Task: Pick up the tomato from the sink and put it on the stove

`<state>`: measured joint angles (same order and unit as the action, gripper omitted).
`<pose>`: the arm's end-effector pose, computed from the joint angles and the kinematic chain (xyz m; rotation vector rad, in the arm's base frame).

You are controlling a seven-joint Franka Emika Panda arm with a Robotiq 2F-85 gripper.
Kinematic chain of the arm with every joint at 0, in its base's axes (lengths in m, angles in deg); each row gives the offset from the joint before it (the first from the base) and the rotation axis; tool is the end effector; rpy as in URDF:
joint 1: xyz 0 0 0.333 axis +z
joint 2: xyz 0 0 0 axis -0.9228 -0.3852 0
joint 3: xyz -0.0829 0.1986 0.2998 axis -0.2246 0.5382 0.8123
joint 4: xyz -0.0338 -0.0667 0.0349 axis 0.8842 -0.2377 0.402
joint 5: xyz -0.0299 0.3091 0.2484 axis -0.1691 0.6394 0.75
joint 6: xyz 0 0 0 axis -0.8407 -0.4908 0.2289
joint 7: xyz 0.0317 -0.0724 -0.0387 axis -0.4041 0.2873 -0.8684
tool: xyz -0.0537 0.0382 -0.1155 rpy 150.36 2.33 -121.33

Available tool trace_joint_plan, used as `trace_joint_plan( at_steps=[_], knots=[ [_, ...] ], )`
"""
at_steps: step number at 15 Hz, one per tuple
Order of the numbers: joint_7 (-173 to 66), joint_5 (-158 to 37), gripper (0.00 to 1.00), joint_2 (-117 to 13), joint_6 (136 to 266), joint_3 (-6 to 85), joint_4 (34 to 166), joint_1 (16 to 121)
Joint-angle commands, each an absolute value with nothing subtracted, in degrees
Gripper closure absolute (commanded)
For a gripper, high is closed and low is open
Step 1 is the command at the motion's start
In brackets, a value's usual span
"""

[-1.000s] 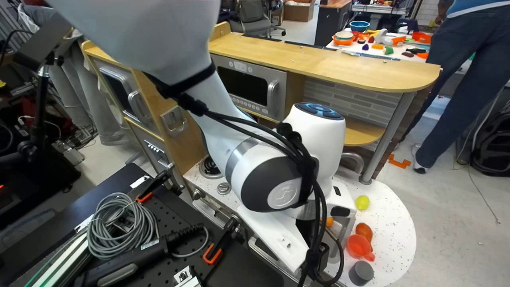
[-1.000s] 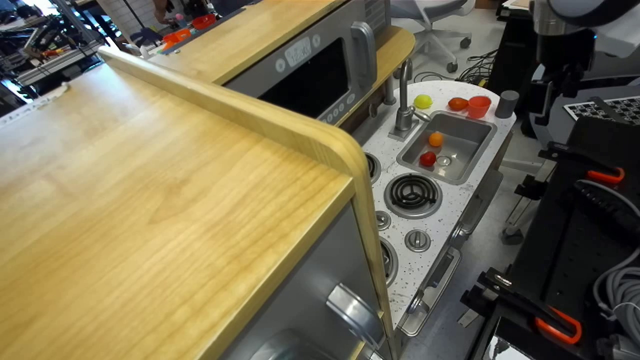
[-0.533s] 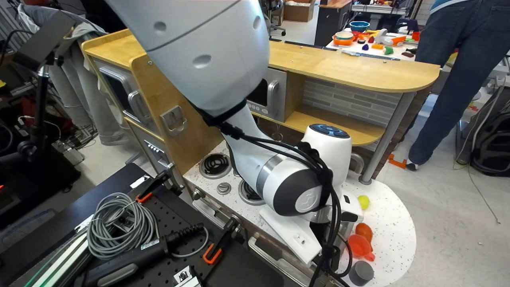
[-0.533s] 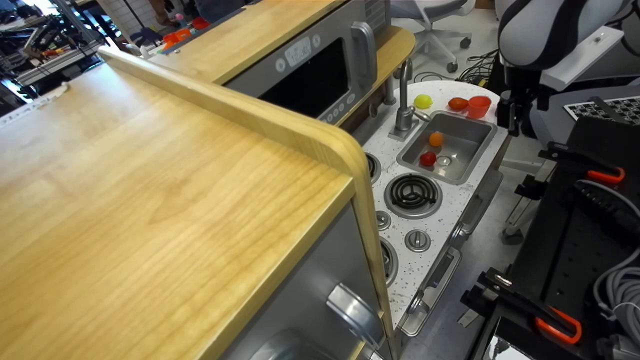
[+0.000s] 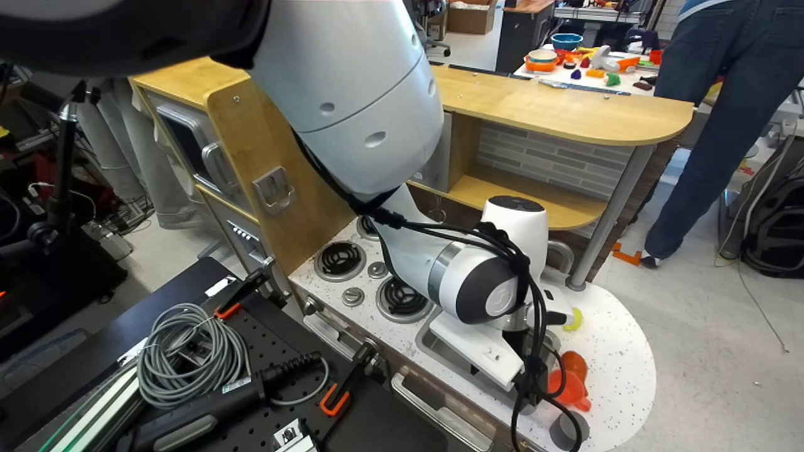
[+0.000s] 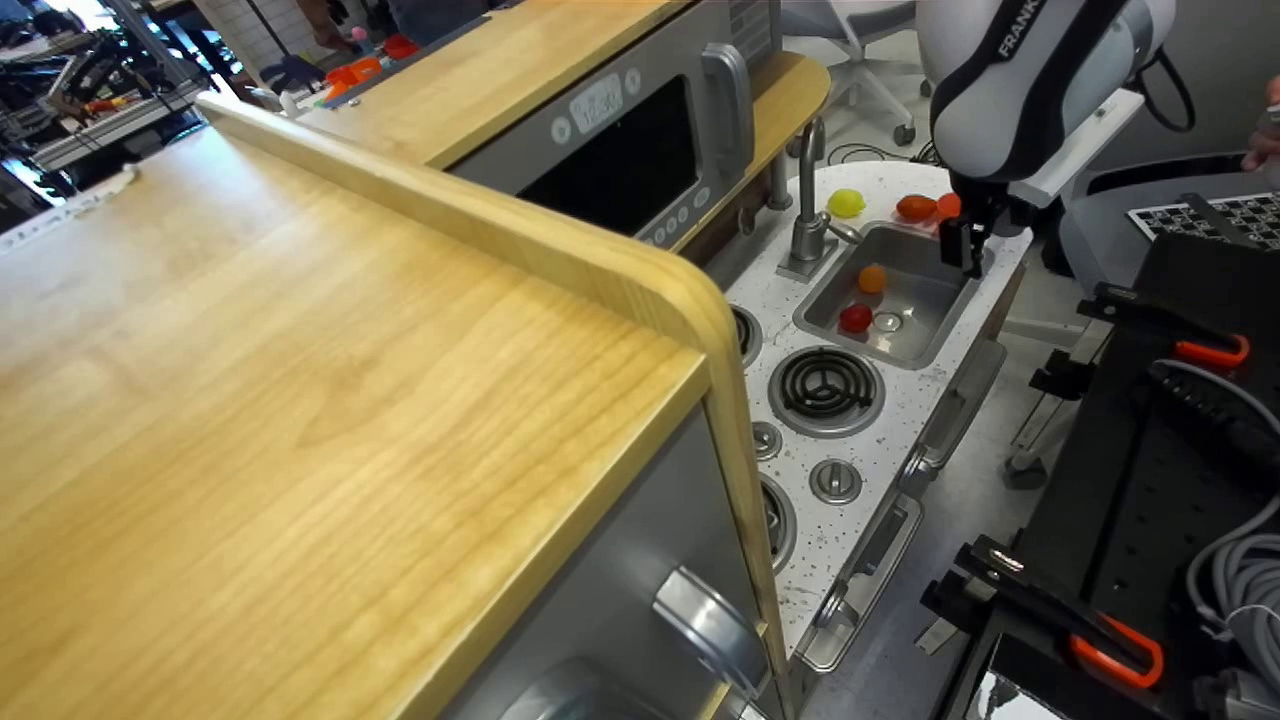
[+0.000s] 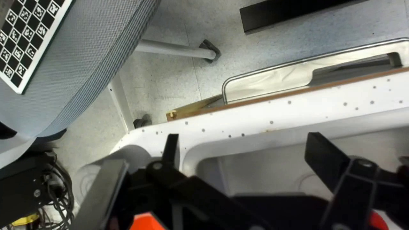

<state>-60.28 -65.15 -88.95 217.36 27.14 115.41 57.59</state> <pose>0.5577 -0.2761 0.0199 2.8657 -0.2886 -0.3242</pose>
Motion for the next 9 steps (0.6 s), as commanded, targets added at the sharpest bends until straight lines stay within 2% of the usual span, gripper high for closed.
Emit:
trace_joint_plan(
  at_steps=[1, 9],
  knots=[
    [-60.6, -66.2, 0.00, -91.8, 215.9, 28.5, 110.3, 57.4],
    [-61.7, -64.6, 0.00, -94.4, 215.3, 33.1, 106.2, 56.7]
  ],
)
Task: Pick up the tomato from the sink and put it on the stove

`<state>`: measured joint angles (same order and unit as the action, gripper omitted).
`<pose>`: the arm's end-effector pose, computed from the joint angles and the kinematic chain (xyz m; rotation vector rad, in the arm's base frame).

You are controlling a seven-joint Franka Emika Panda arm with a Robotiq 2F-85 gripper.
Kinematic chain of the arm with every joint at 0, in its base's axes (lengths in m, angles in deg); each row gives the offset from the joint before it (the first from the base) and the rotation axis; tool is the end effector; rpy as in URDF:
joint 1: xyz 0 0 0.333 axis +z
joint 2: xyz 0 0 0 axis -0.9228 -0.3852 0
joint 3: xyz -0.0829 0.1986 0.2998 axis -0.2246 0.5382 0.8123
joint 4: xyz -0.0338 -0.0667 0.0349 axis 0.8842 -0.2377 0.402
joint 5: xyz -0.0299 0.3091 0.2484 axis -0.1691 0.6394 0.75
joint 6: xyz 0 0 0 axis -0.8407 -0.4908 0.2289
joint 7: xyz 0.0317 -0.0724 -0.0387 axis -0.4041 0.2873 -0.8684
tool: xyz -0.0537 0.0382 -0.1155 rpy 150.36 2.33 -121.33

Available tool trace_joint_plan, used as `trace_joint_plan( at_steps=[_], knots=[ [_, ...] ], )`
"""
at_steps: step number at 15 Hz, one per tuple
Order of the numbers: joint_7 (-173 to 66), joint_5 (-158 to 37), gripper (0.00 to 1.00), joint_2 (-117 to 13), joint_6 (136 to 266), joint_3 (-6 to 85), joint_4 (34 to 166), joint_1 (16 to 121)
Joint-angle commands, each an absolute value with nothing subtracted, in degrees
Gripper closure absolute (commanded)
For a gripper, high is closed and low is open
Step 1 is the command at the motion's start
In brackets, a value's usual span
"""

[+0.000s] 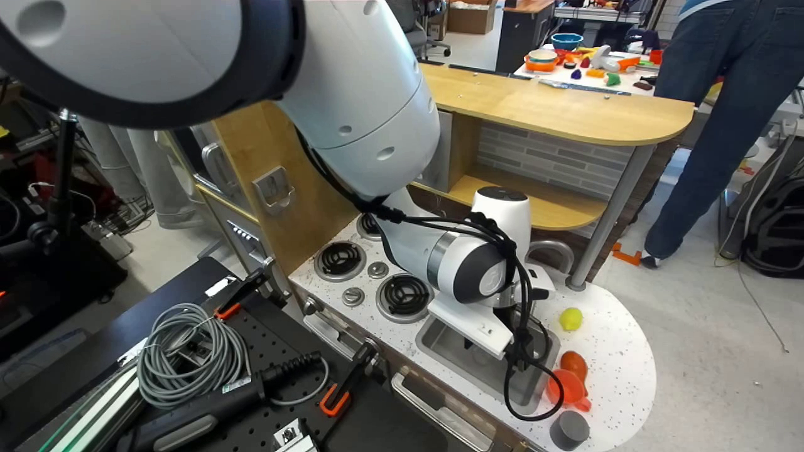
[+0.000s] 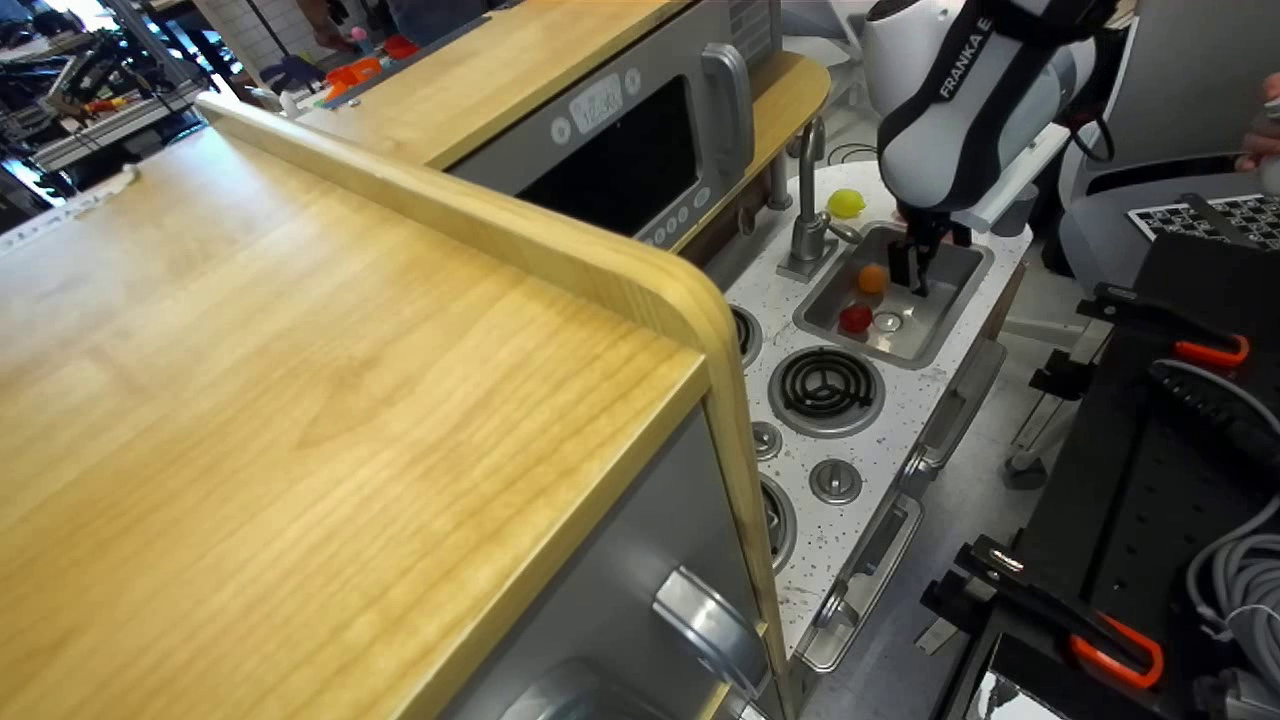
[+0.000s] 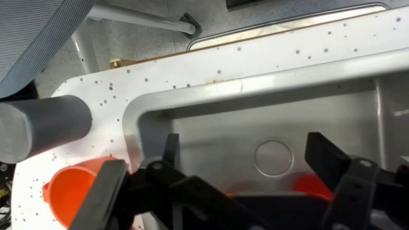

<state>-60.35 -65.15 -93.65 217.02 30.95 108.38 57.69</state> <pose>0.6018 -0.2425 -0.0057 2.9077 -0.1992 -0.2668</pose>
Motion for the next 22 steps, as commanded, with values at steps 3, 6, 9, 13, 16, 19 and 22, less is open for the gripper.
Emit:
trace_joint_plan(
  at_steps=[3, 6, 9, 13, 16, 19, 22],
  knots=[
    [-62.9, -65.0, 0.00, -93.9, 216.0, 34.5, 106.6, 57.0],
    [-63.0, -65.0, 0.00, -94.9, 215.3, 35.0, 105.2, 57.3],
    [-61.9, -65.2, 0.00, -97.0, 214.6, 34.0, 101.9, 57.9],
    [-62.4, -65.4, 0.00, -99.2, 213.6, 34.2, 98.7, 57.7],
    [-63.2, -65.5, 0.00, -101.1, 213.4, 34.5, 96.6, 57.4],
    [-63.6, -65.7, 0.00, -103.3, 213.1, 34.3, 94.2, 57.7],
    [-64.0, -65.9, 0.00, -105.3, 212.2, 34.2, 91.8, 57.8]
  ],
)
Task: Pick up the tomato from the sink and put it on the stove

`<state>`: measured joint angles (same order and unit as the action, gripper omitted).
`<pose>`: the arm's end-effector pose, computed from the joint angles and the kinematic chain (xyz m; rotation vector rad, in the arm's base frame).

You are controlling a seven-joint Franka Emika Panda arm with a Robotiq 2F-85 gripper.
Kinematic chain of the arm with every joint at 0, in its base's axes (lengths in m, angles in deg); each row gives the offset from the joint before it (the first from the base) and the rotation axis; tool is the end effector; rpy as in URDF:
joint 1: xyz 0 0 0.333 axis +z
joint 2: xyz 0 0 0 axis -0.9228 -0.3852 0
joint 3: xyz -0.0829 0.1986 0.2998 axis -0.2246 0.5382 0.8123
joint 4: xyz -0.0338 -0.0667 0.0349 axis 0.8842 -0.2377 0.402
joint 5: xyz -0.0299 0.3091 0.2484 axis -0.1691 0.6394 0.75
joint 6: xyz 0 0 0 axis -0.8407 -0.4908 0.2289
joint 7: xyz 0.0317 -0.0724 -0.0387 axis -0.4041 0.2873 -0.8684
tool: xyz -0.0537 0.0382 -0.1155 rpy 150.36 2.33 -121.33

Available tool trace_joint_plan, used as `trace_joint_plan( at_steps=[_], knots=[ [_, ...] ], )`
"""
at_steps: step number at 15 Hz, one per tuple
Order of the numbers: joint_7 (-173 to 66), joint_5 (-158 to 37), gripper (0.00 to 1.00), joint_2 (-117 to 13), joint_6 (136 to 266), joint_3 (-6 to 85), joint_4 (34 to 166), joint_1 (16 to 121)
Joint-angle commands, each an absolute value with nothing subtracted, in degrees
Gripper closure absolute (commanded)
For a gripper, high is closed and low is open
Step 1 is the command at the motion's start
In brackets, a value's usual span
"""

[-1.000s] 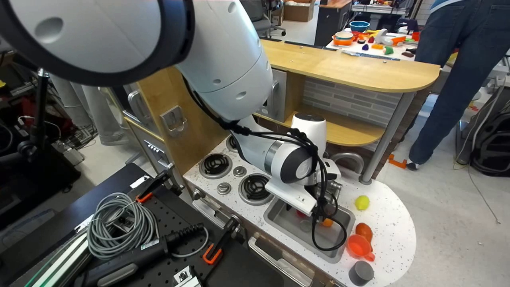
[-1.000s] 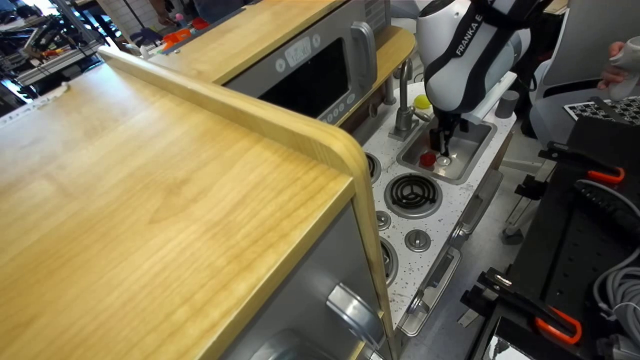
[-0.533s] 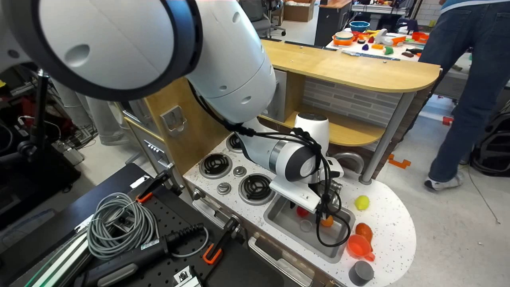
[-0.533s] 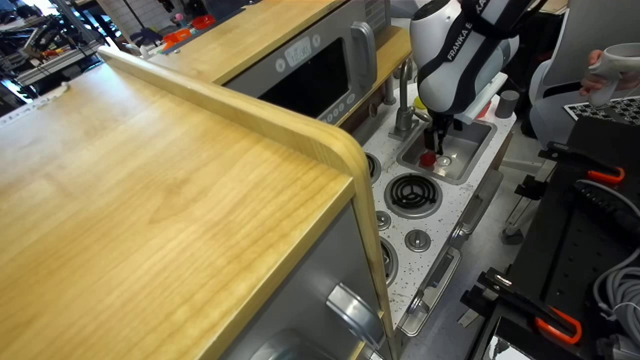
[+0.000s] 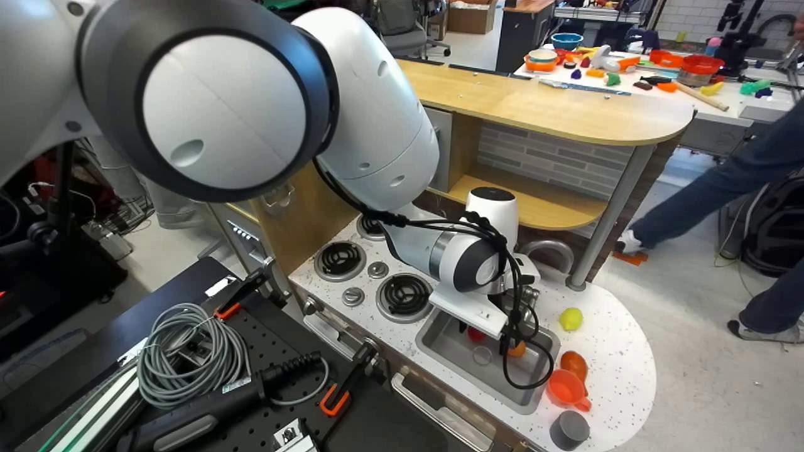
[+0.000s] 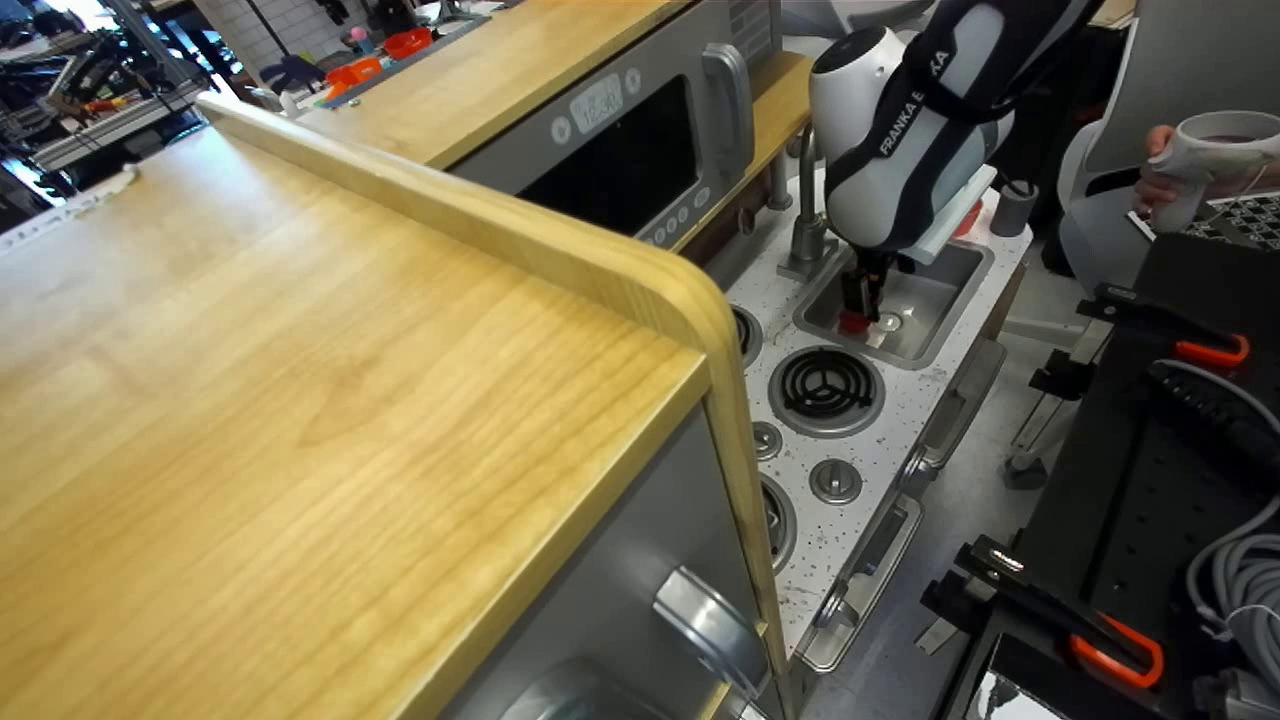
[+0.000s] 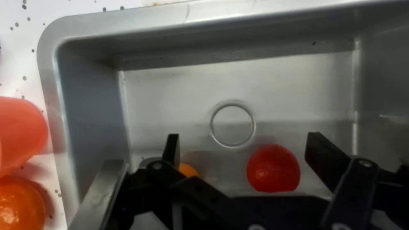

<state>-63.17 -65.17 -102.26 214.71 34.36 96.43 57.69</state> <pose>0.6489 -0.2120 -0.0515 2.9465 -0.0482 -0.2402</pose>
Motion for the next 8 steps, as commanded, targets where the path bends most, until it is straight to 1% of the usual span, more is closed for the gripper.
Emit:
trace_joint_plan(
  at_steps=[1, 8],
  knots=[
    [-64.2, -65.8, 0.00, -105.9, 211.7, 34.4, 91.0, 57.8],
    [-64.9, -65.6, 0.00, -109.6, 209.3, 34.7, 86.0, 57.6]
  ],
)
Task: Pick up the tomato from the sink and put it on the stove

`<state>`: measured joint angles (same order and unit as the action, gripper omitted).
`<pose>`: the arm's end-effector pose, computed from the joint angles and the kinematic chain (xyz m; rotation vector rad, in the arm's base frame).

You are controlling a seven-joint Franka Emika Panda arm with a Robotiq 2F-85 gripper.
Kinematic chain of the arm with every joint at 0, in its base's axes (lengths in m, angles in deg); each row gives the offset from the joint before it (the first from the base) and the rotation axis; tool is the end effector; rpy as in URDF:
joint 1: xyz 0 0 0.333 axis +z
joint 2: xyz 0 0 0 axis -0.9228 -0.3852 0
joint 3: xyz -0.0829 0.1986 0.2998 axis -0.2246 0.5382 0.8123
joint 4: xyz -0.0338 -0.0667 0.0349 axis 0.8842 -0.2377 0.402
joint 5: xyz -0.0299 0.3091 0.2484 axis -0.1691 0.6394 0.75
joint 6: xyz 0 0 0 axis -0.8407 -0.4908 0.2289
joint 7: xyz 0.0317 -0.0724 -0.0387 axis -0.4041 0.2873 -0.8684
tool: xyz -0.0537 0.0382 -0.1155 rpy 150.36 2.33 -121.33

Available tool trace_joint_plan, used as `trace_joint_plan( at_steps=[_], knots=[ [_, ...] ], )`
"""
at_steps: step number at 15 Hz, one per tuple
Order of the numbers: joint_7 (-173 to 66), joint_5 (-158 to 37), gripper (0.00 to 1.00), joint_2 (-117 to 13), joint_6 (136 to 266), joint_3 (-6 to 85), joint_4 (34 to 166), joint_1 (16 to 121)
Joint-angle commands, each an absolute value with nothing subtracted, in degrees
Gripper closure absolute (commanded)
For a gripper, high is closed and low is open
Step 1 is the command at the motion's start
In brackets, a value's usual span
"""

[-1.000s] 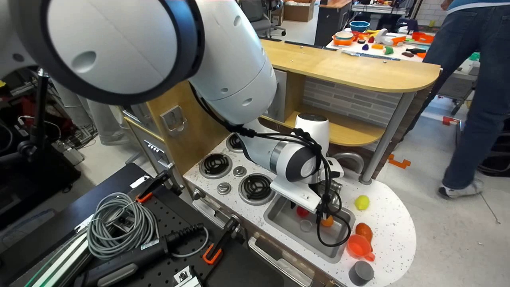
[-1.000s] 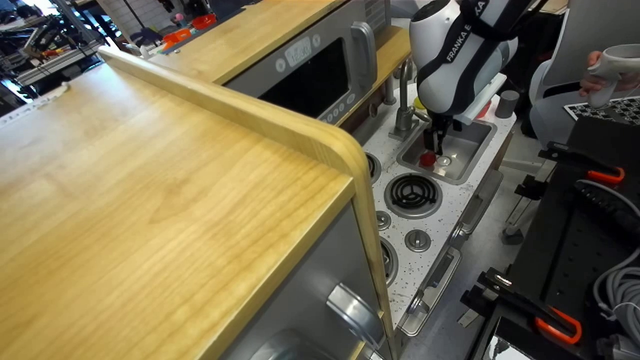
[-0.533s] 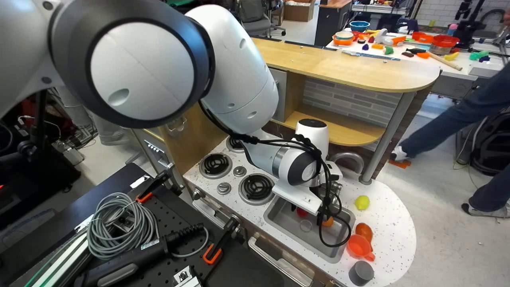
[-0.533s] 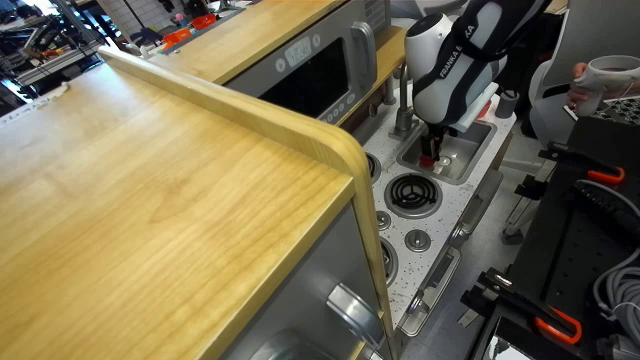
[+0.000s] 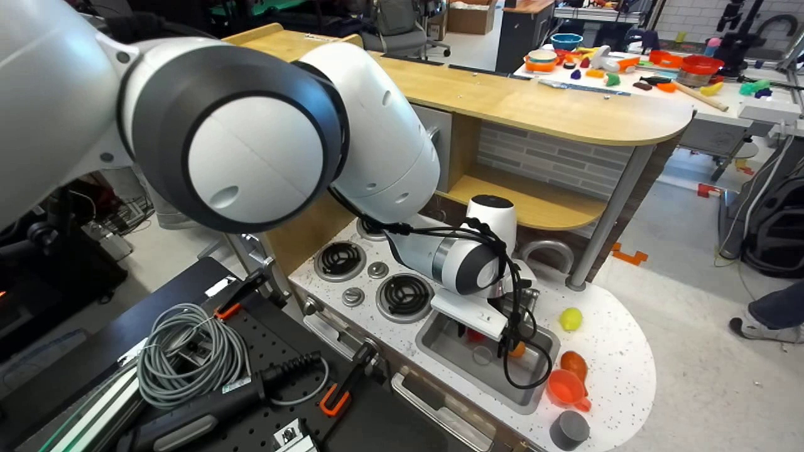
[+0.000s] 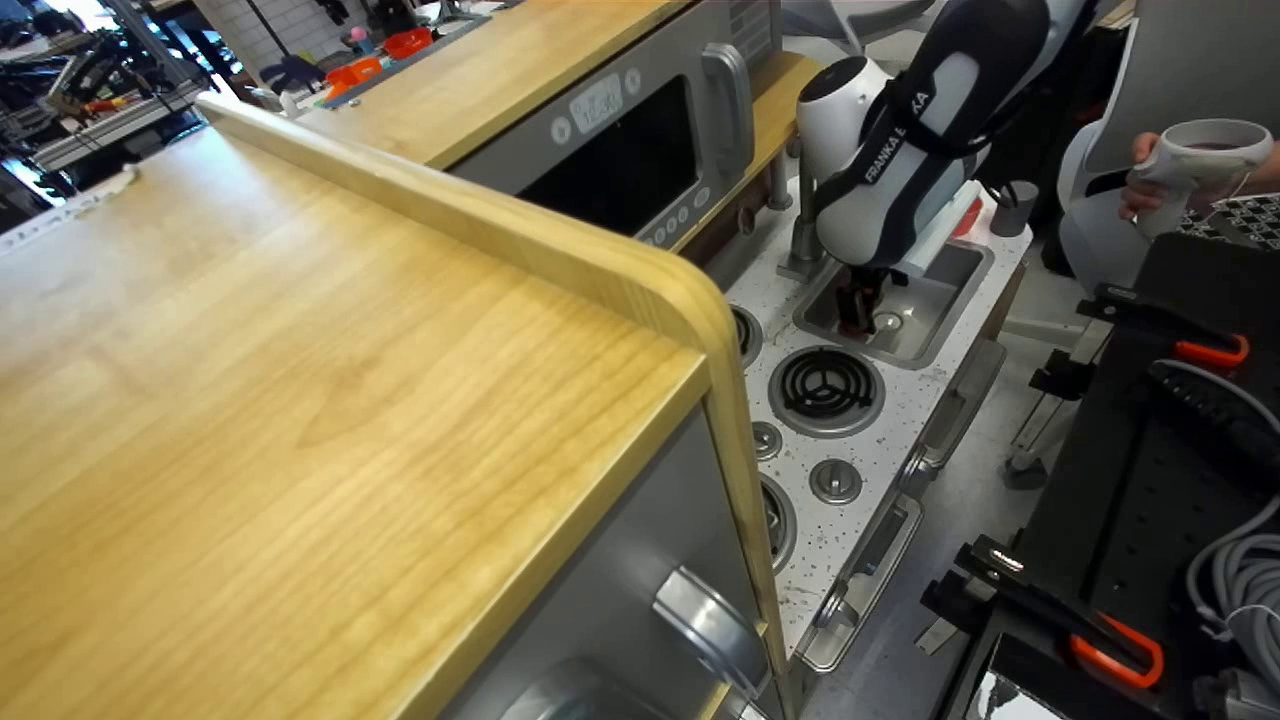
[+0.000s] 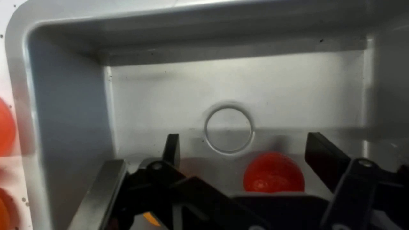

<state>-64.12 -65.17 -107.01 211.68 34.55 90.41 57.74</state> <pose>0.6574 -0.2099 -0.0793 2.9423 -0.0094 -0.2878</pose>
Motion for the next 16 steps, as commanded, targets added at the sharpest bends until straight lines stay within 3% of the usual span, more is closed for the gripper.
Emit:
trace_joint_plan(
  at_steps=[1, 8, 16],
  knots=[
    [-64.9, -65.6, 0.00, -110.0, 209.2, 34.8, 85.4, 57.7],
    [-64.8, -65.9, 0.00, -112.1, 209.5, 34.5, 83.6, 58.1],
    [-67.1, -66.0, 0.00, -109.9, 221.6, 36.2, 89.4, 58.0]
  ],
)
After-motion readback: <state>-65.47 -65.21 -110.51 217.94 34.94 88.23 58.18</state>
